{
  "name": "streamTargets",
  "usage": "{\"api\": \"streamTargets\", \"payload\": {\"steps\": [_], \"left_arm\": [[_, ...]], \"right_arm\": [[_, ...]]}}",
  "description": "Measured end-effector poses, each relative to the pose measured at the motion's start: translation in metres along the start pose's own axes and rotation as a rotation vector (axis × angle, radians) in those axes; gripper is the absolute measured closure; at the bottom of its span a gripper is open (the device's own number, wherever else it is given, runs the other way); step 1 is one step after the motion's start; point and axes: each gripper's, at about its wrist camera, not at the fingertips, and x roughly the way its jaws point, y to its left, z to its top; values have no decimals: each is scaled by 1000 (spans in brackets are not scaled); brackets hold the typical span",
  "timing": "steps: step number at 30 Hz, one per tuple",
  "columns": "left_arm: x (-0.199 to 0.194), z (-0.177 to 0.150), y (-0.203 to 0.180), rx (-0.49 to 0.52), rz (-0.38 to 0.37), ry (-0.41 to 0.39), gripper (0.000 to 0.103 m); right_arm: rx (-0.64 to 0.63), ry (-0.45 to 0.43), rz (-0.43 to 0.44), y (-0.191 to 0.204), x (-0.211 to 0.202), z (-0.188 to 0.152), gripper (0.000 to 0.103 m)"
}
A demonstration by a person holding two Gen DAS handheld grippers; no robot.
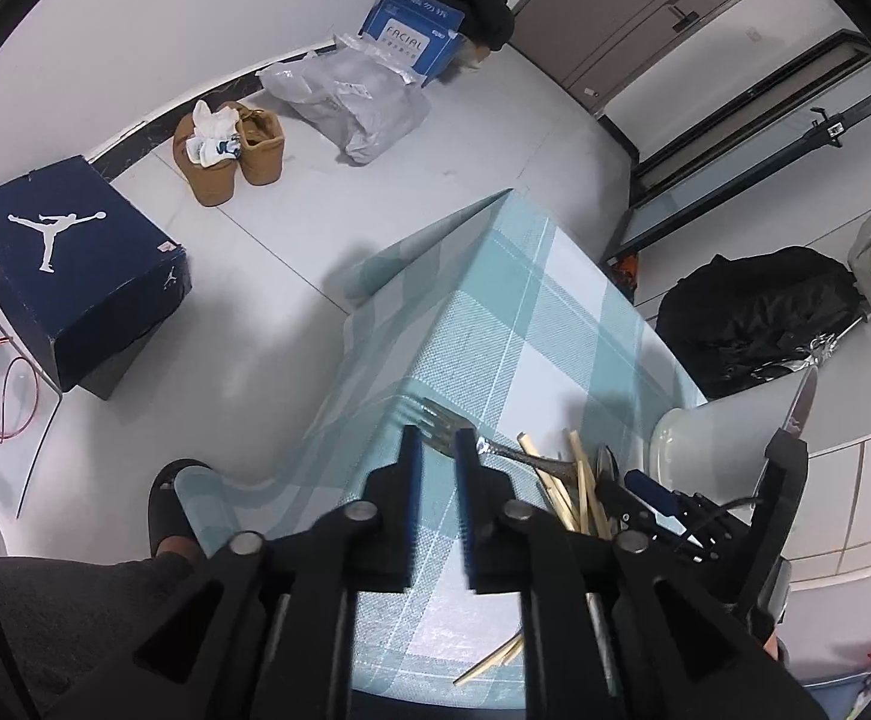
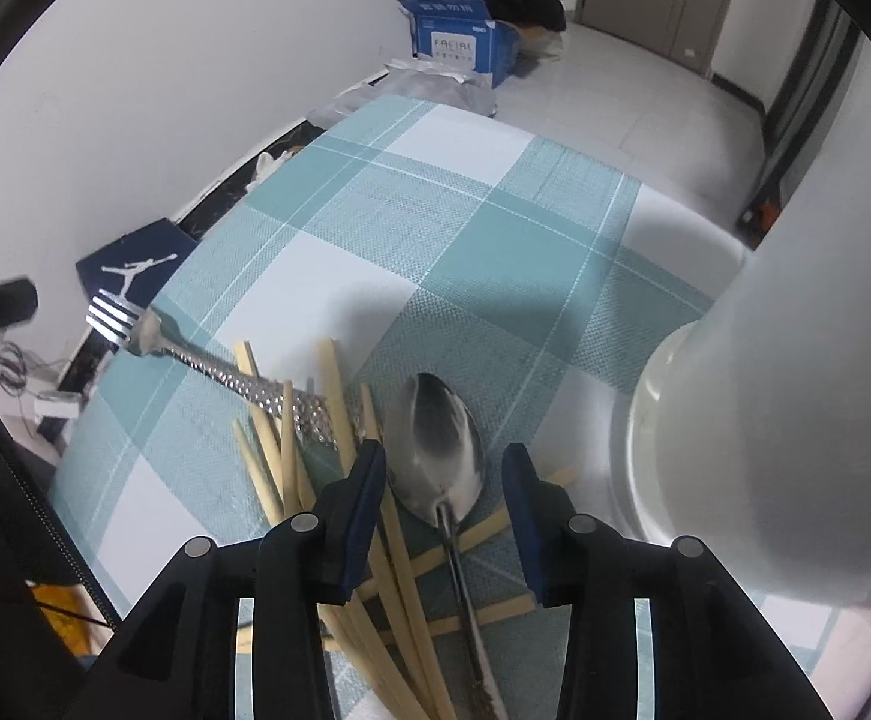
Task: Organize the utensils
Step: 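Close the right gripper on wooden chopsticks while the left gripper grasps chopsticks too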
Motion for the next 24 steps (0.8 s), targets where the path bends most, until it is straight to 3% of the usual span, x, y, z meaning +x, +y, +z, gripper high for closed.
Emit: {"api": "streamTargets", "payload": {"steps": [4, 13, 14, 16, 24], "left_arm": [[0, 1, 2, -21, 9, -4, 66], [6, 2, 3, -30, 27, 9, 65], [6, 1, 3, -25, 34, 9, 64], [8, 1, 4, -25, 48, 15, 64], [18, -2, 3, -21, 82, 41, 64]], "right_arm": [[48, 26, 52, -5, 4, 5, 64], [39, 23, 30, -2, 3, 6, 70], [29, 16, 17, -1, 2, 4, 83], [-5, 29, -29, 2, 4, 1, 99], [-27, 9, -44, 6, 6, 0, 97]]}}
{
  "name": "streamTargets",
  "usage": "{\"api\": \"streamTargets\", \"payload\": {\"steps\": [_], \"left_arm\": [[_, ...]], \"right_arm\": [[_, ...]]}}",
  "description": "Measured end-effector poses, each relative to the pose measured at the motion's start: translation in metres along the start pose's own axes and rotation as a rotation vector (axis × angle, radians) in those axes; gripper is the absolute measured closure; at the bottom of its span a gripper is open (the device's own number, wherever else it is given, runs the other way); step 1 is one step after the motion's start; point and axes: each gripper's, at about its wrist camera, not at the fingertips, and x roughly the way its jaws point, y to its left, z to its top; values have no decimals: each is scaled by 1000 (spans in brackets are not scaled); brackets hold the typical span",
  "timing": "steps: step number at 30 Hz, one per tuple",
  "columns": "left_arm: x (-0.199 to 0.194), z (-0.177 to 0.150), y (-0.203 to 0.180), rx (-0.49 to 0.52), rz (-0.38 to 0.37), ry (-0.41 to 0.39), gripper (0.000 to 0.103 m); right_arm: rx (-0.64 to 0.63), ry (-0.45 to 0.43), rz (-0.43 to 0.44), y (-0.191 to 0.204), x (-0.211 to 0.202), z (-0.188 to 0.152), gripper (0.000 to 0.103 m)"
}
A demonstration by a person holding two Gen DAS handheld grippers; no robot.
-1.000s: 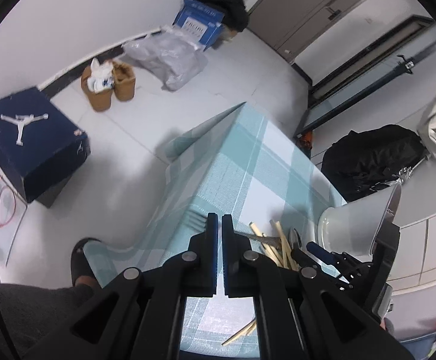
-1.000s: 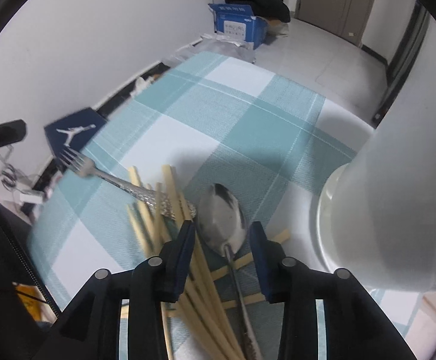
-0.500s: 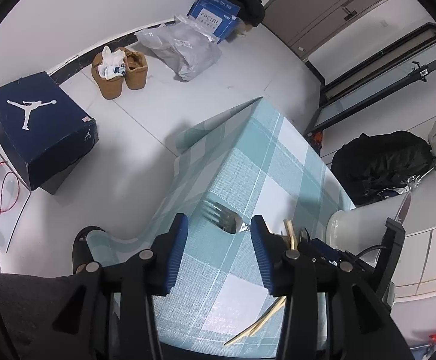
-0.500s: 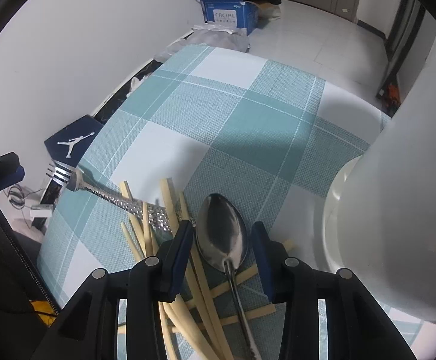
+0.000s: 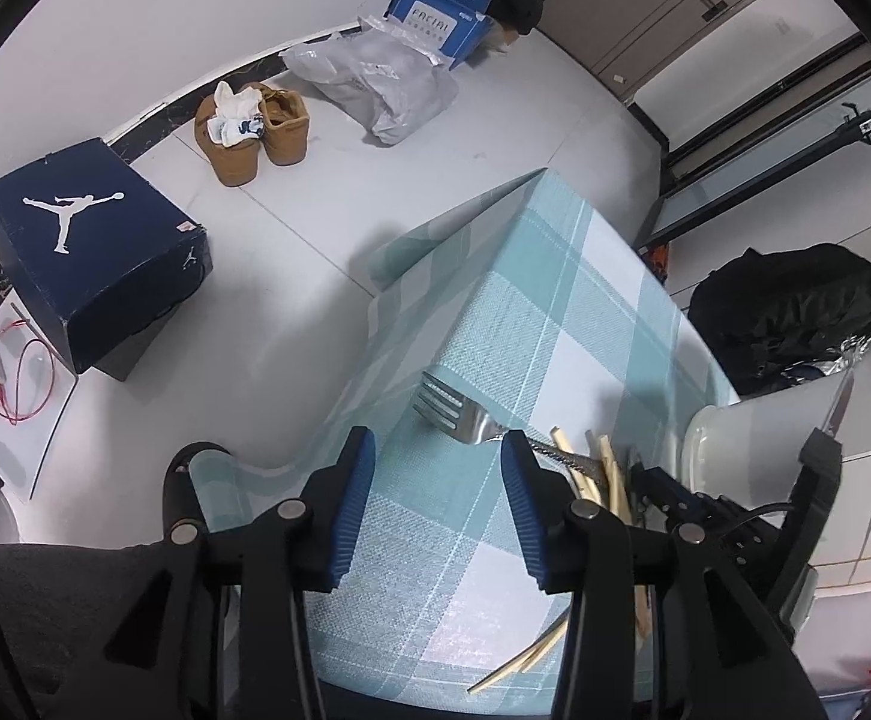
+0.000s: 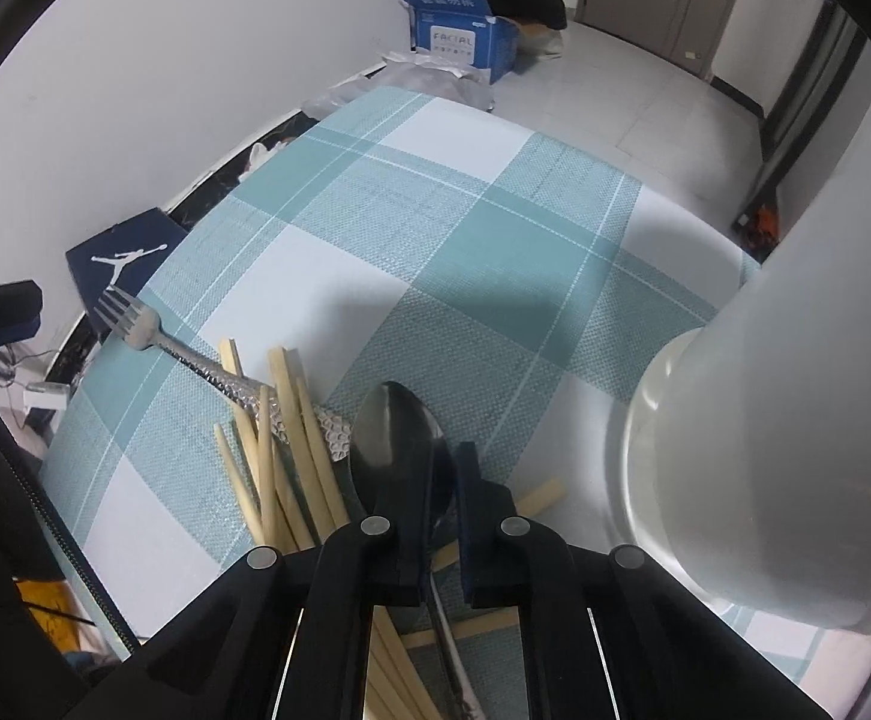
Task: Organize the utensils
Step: 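Close the right gripper on wooden chopsticks while the left gripper grasps chopsticks too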
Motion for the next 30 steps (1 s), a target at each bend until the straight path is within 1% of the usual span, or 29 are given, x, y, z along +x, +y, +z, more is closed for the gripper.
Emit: {"api": "streamTargets", "payload": {"steps": [2, 4, 6, 9, 10, 11, 12, 14, 17, 18, 19, 20, 21, 24, 26, 28, 30], "left_arm": [[3, 0, 1, 1, 6, 4, 64], [7, 0, 3, -4, 25, 17, 60], [12, 1, 7, -25, 28, 37, 59], [11, 1, 8, -41, 23, 39, 58], [10, 1, 7, -39, 29, 34, 58], [9, 1, 6, -39, 31, 31, 58], [9, 1, 6, -40, 30, 28, 58], [8, 0, 6, -44, 33, 22, 58], [4, -2, 6, -43, 17, 21, 58], [3, -2, 6, -36, 12, 19, 58], [1, -3, 5, -29, 9, 14, 58], [0, -4, 4, -23, 6, 11, 58], [-3, -6, 3, -15, -5, 5, 58], [-6, -8, -2, 12, -19, -10, 58], [-7, -11, -8, 41, -15, -16, 58], [-8, -15, -16, 84, -13, -19, 58], [-6, -23, -29, 153, -6, -9, 58]], "right_arm": [[5, -2, 2, -1, 0, 0, 97], [9, -13, 17, -1, -3, 0, 97], [13, -53, 49, 2, -14, -1, 94], [2, -105, 121, 8, -29, -7, 91], [-3, -111, 146, 11, -31, -8, 85], [-14, -109, 186, 17, -31, -9, 82], [-23, -104, 201, 21, -29, -9, 82], [-54, -91, 203, 32, -21, -7, 82], [-87, -74, 169, 44, -9, -5, 82], [-92, -73, 150, 46, -5, -4, 82], [-96, -84, 129, 47, -4, -4, 86], [-98, -84, 127, 45, -6, -6, 93], [-100, -87, 124, 45, -7, -7, 98], [-86, -107, 123, 39, -13, -7, 98], [-66, -133, 131, 33, -20, -8, 98], [-32, -160, 143, 25, -31, -9, 98], [5, -193, 158, 19, -44, -13, 98]]}}
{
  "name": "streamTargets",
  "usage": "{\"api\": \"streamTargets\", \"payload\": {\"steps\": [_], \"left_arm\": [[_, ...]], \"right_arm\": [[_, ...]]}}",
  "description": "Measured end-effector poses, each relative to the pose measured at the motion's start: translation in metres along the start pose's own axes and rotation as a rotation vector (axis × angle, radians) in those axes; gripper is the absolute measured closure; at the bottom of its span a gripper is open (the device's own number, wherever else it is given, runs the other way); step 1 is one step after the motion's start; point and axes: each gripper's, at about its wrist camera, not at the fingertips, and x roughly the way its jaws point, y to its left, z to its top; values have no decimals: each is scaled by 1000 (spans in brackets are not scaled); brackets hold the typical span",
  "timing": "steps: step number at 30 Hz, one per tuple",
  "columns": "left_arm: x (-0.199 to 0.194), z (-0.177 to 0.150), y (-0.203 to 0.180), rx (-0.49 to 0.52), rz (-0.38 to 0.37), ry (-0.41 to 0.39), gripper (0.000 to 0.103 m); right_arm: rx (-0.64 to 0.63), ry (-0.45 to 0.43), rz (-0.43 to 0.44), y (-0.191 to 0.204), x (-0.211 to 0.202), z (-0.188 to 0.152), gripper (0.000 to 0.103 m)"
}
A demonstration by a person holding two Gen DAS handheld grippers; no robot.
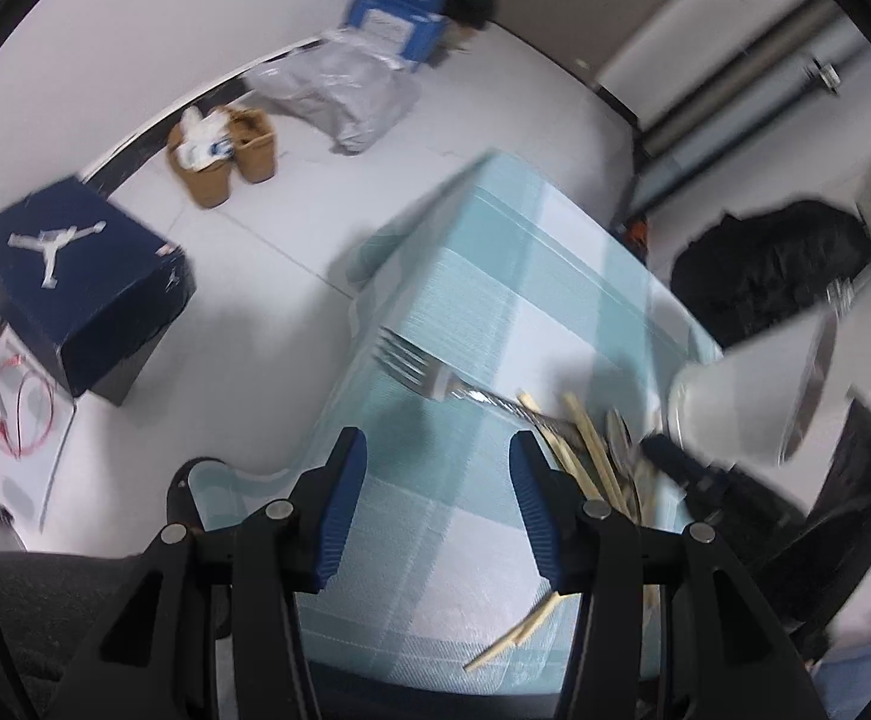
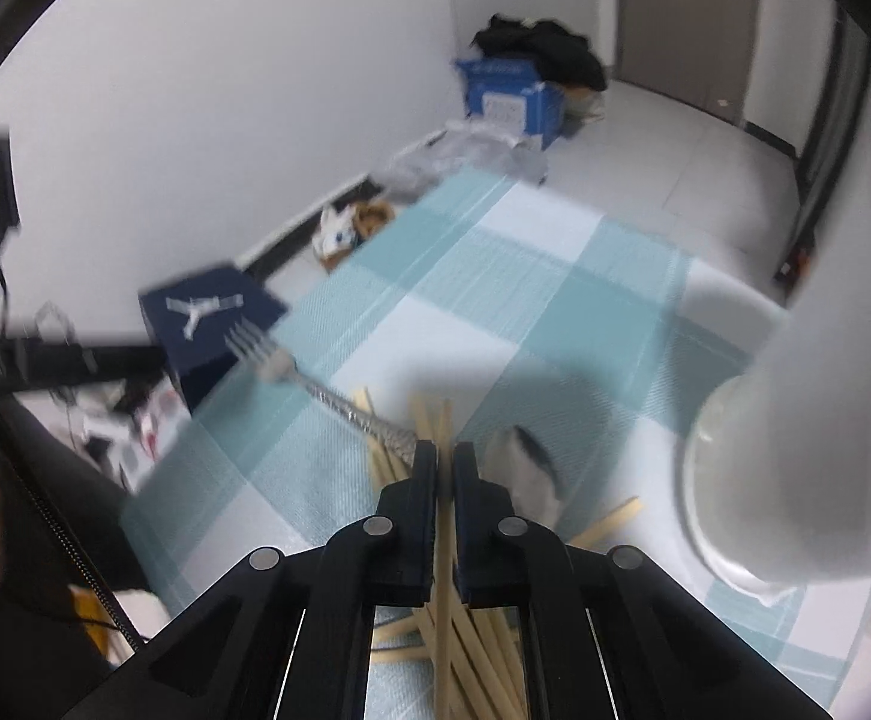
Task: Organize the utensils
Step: 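Close the right gripper on wooden chopsticks while the left gripper grasps chopsticks too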
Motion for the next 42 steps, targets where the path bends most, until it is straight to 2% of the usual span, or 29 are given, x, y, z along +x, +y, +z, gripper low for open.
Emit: {"api": "streamTargets", "payload": {"steps": [3, 5, 9, 13, 19, 22, 29, 31, 33, 38, 42], "left_arm": [[4, -10, -17, 91, 18, 12, 58], [8, -15, -24, 116, 14, 34, 58], [19, -18, -29, 90, -42, 84, 58], [28, -21, -41, 90, -66, 100, 60], [43, -23, -53, 71, -52, 96, 64], [52, -22, -52, 40, -56, 119, 73], [63, -16, -56, -53, -74, 130, 74], [65, -15, -55, -78, -59, 122, 83], [69, -14, -52, -109, -61, 128, 85], [73, -13, -50, -158, -60, 117, 96], [74, -13, -52, -181, -47, 100, 99]], "right_arm": [[62, -68, 34, -13, -31, -1, 98], [100, -118, 55, -21, -52, -3, 98], [178, -196, 91, -39, -88, -14, 98], [209, -256, 88, -47, -110, -29, 99], [206, -273, 82, -47, -113, -36, 99], [205, -279, 94, -50, -117, -40, 98], [221, -301, 113, -61, -125, -47, 98], [224, -302, 114, -63, -126, -49, 98], [221, -307, 112, -65, -127, -50, 98], [233, -309, 122, -68, -130, -53, 98], [240, -313, 121, -70, -131, -54, 98]]}}
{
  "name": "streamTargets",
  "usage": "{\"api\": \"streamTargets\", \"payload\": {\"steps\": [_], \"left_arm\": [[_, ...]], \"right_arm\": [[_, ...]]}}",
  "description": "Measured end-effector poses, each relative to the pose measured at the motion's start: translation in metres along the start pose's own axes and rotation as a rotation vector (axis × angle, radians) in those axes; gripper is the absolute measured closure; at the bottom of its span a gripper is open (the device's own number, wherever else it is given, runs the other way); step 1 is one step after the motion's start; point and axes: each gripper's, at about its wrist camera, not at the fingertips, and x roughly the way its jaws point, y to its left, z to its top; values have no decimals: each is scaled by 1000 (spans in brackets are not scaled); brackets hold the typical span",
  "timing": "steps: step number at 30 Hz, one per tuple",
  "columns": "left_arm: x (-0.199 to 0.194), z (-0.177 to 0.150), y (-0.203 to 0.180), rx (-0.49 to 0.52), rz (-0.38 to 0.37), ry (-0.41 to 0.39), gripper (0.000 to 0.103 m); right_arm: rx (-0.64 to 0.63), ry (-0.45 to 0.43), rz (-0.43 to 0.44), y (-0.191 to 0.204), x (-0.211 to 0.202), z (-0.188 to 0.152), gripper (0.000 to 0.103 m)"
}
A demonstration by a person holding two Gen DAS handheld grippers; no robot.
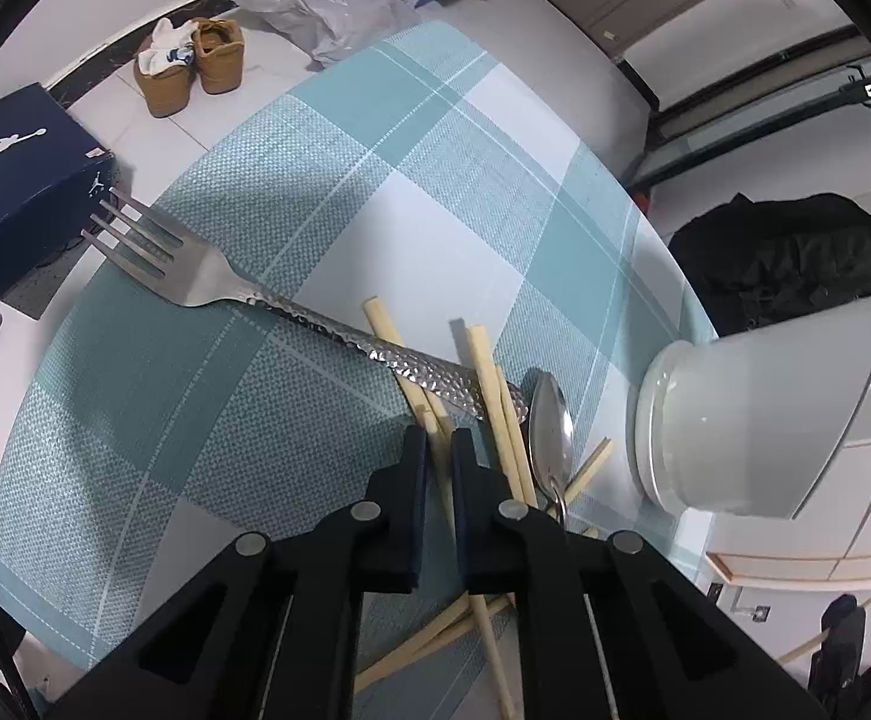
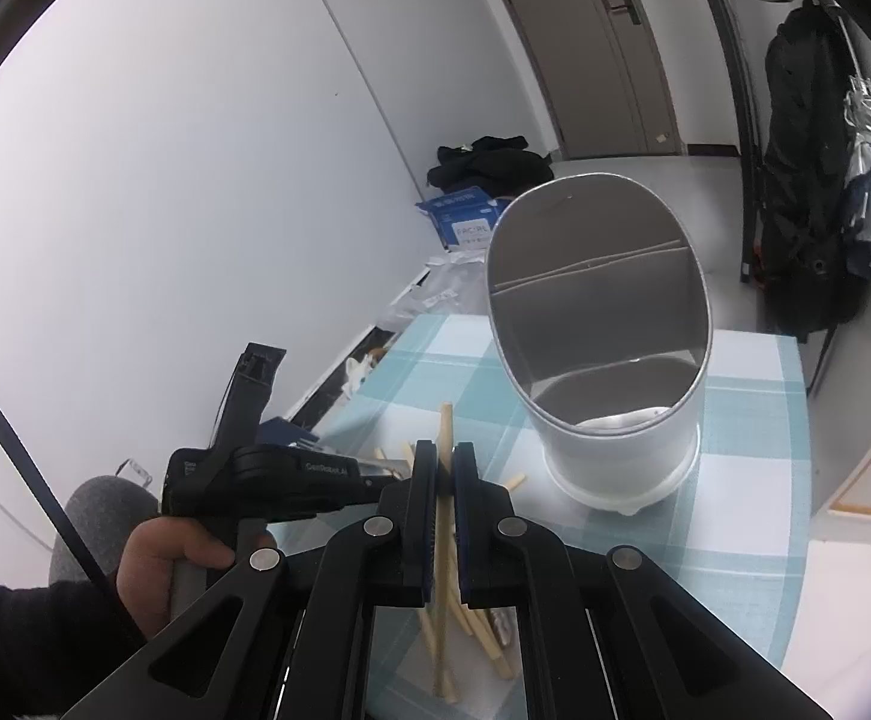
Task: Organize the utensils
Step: 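Close the right gripper on wooden chopsticks while the left gripper grasps chopsticks too, then lift chopsticks upright and open both grippers above the white utensil holder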
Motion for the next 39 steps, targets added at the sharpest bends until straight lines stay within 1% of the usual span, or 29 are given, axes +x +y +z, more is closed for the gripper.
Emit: {"api": "streamTargets", "payload": {"steps": [3, 5, 10, 12, 16, 18, 19, 20, 25, 30, 34, 36, 38, 39], "left_arm": [[-3, -1, -1, -4, 10, -22, 102], [-6, -3, -3, 0, 20, -35, 102], [-19, -4, -5, 20, 6, -83, 102], [-27, -6, -7, 32, -6, -112, 102], [-52, -11, -16, 82, -29, -198, 102], [-66, -15, -25, 136, -61, -241, 102], [-75, -19, -30, 170, -58, -281, 102], [-81, -21, -33, 192, -64, -303, 102], [-110, -30, -52, 278, -107, -372, 102], [-146, -36, -80, 375, -158, -482, 102], [-176, -34, -111, 457, -199, -598, 102], [-185, -33, -125, 507, -225, -635, 102], [-194, -32, -145, 575, -230, -703, 102], [-195, -30, -152, 596, -233, -723, 102]], "right_arm": [[-3, -11, -10, -1, -2, 0, 98], [-1, -19, -13, -1, -4, -1, 98], [-6, -29, -30, -2, -7, -1, 98], [-4, -34, -30, -2, -9, -1, 98], [-10, -59, -39, 1, -15, 1, 98], [-15, -80, -44, 3, -21, 1, 99], [-16, -93, -48, 4, -26, 2, 99], [-19, -103, -50, 5, -29, 3, 99], [-24, -142, -63, 7, -46, 12, 99], [-21, -170, -60, 10, -64, 29, 99], [-37, -206, -67, 11, -83, 54, 99], [-30, -211, -65, 7, -91, 73, 99], [-9, -225, -65, 1, -100, 92, 99], [-4, -233, -61, -2, -103, 101, 99]]}}
